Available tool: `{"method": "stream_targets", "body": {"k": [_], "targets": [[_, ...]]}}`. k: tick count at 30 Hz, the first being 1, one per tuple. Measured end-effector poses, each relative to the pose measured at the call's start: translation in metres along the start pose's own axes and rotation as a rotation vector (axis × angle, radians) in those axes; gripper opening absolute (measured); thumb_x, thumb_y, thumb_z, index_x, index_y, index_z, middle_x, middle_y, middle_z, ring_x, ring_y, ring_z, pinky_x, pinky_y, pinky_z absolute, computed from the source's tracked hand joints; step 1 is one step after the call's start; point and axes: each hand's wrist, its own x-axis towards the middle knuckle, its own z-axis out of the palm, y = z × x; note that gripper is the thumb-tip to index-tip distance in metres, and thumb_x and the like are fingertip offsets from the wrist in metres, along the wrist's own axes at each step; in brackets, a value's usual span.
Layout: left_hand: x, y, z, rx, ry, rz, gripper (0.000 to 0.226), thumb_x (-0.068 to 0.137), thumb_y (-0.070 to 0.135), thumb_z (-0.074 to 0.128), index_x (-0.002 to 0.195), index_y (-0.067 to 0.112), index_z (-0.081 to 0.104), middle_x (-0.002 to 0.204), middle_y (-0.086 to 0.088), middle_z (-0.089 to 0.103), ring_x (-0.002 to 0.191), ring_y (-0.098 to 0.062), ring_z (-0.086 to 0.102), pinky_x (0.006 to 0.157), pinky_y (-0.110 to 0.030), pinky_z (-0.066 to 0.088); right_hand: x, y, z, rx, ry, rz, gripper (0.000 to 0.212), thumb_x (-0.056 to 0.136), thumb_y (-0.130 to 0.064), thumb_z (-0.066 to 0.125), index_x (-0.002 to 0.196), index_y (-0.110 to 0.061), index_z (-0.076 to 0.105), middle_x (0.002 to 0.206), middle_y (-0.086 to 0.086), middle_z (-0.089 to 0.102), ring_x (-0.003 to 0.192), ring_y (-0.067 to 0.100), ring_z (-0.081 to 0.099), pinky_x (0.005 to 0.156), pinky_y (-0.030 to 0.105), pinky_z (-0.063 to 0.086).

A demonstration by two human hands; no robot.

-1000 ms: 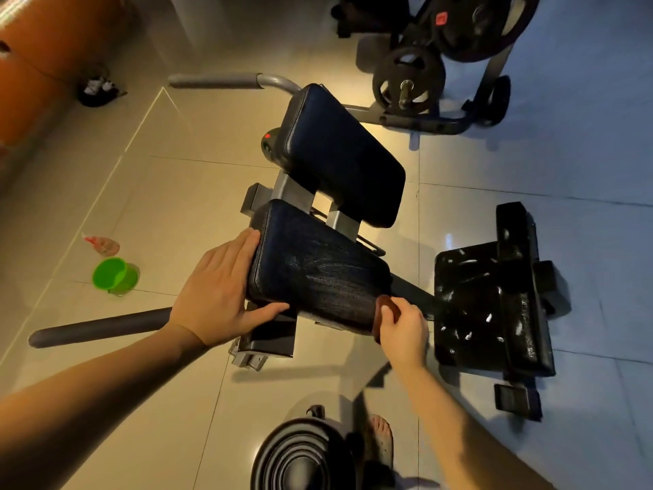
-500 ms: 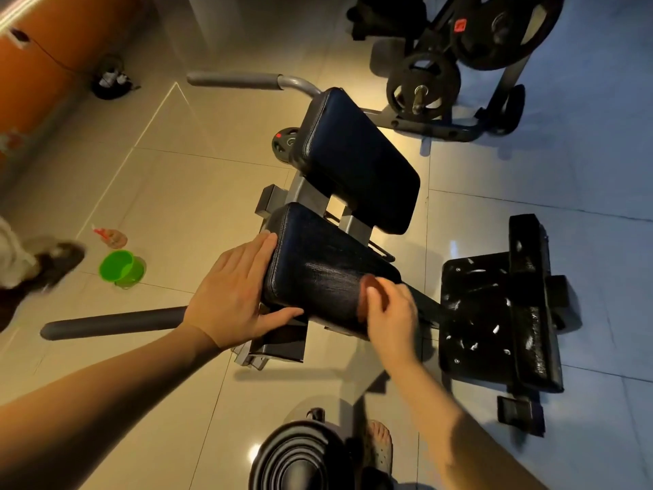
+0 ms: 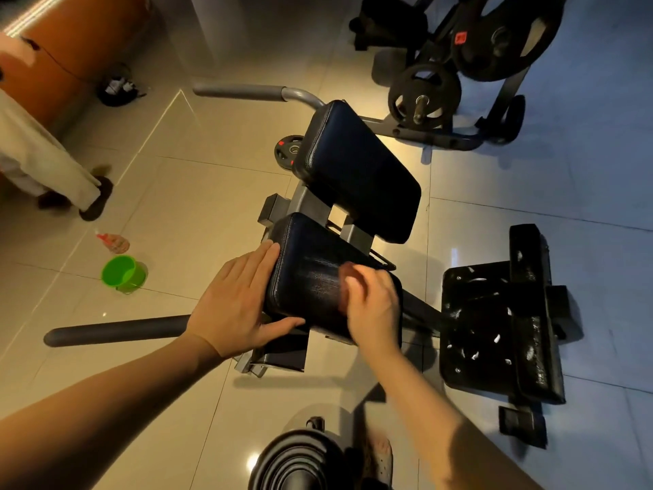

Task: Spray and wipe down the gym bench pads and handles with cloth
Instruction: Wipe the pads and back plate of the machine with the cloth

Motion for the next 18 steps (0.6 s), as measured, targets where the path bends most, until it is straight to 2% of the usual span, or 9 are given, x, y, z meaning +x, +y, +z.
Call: {"method": "stream_targets", "body": {"k": [1, 3, 5, 7, 9, 11, 14, 16, 18], "targets": [[0.000, 0.000, 0.000, 0.001, 0.005, 0.001, 0.111, 0.084, 0.088, 0.043, 0.160, 0.008, 0.023, 0.158, -0.018, 0.040, 0.138, -0.033, 0.046, 0.117, -0.042, 0.032, 0.004, 0.026, -0.006, -0.043, 0.025, 0.127, 0.027, 0.105, -0.026, 0.051, 0.127, -0.019, 0.064, 0.117, -0.002, 0.055, 0.106, 0.011, 0.056, 0.080, 0.013, 0.040], [0.000, 0.000, 0.001, 0.002, 0.004, 0.000, 0.111, 0.084, 0.088, 0.042, 0.160, 0.008, 0.023, 0.158, -0.017, 0.040, 0.138, -0.033, 0.046, 0.117, -0.041, 0.031, 0.012, 0.062, -0.016, -0.054, 0.045, 0.406, 0.024, 0.103, -0.021, 0.054, 0.123, -0.015, 0.065, 0.119, 0.009, 0.061, 0.117, 0.028, 0.060, 0.093, 0.034, 0.051], [-0.001, -0.001, 0.001, 0.005, -0.002, -0.004, 0.112, 0.084, 0.088, 0.042, 0.160, 0.008, 0.022, 0.159, -0.017, 0.039, 0.139, -0.033, 0.045, 0.117, -0.042, 0.030, 0.022, 0.054, -0.015, 0.062, 0.070, 0.599, 0.019, 0.102, -0.017, 0.057, 0.118, -0.014, 0.068, 0.116, 0.012, 0.065, 0.119, 0.035, 0.060, 0.099, 0.047, 0.052], [-0.001, 0.000, 0.001, 0.010, -0.006, -0.002, 0.112, 0.085, 0.087, 0.043, 0.160, 0.008, 0.022, 0.159, -0.017, 0.039, 0.140, -0.033, 0.044, 0.118, -0.042, 0.031, 0.033, 0.018, -0.005, 0.209, 0.099, 0.537, 0.015, 0.101, -0.015, 0.057, 0.112, -0.018, 0.068, 0.105, 0.004, 0.066, 0.111, 0.029, 0.064, 0.085, 0.030, 0.054], [-0.001, 0.001, 0.000, 0.010, 0.000, -0.002, 0.111, 0.085, 0.087, 0.043, 0.160, 0.008, 0.022, 0.158, -0.017, 0.039, 0.139, -0.032, 0.045, 0.118, -0.042, 0.031, 0.037, -0.037, 0.009, 0.268, 0.064, 0.336, 0.013, 0.101, -0.018, 0.057, 0.108, -0.020, 0.067, 0.103, -0.001, 0.065, 0.100, 0.015, 0.065, 0.064, 0.006, 0.043], [-0.001, 0.002, -0.002, 0.020, -0.002, 0.000, 0.111, 0.085, 0.087, 0.043, 0.159, 0.007, 0.023, 0.158, -0.018, 0.041, 0.138, -0.032, 0.046, 0.117, -0.041, 0.032, 0.029, -0.081, 0.020, 0.279, 0.008, 0.129, 0.015, 0.101, -0.025, 0.058, 0.112, -0.020, 0.068, 0.111, -0.003, 0.063, 0.096, 0.005, 0.059, 0.060, 0.003, 0.041], [0.000, 0.002, -0.002, 0.029, -0.002, -0.002, 0.111, 0.085, 0.087, 0.043, 0.159, 0.006, 0.025, 0.158, -0.018, 0.040, 0.139, -0.031, 0.046, 0.117, -0.042, 0.034, 0.011, -0.091, 0.023, 0.244, -0.003, -0.135, 0.019, 0.101, -0.026, 0.059, 0.116, -0.018, 0.068, 0.111, -0.006, 0.056, 0.100, 0.003, 0.056, 0.076, 0.005, 0.046], [0.000, 0.001, -0.001, 0.024, -0.002, 0.000, 0.111, 0.085, 0.086, 0.043, 0.159, 0.006, 0.025, 0.158, -0.018, 0.040, 0.139, -0.032, 0.046, 0.117, -0.042, 0.034, 0.009, -0.057, 0.021, 0.164, 0.042, -0.147, 0.021, 0.103, -0.027, 0.056, 0.118, -0.018, 0.068, 0.111, -0.007, 0.055, 0.101, 0.005, 0.056, 0.074, 0.007, 0.044], [-0.001, -0.001, 0.000, 0.027, 0.003, 0.006, 0.111, 0.085, 0.086, 0.045, 0.160, 0.006, 0.024, 0.159, -0.018, 0.039, 0.139, -0.032, 0.045, 0.117, -0.043, 0.035, 0.014, -0.014, 0.012, 0.078, 0.079, -0.001, 0.021, 0.104, -0.028, 0.054, 0.117, -0.018, 0.066, 0.114, -0.004, 0.055, 0.103, 0.010, 0.057, 0.073, 0.008, 0.036]]}}
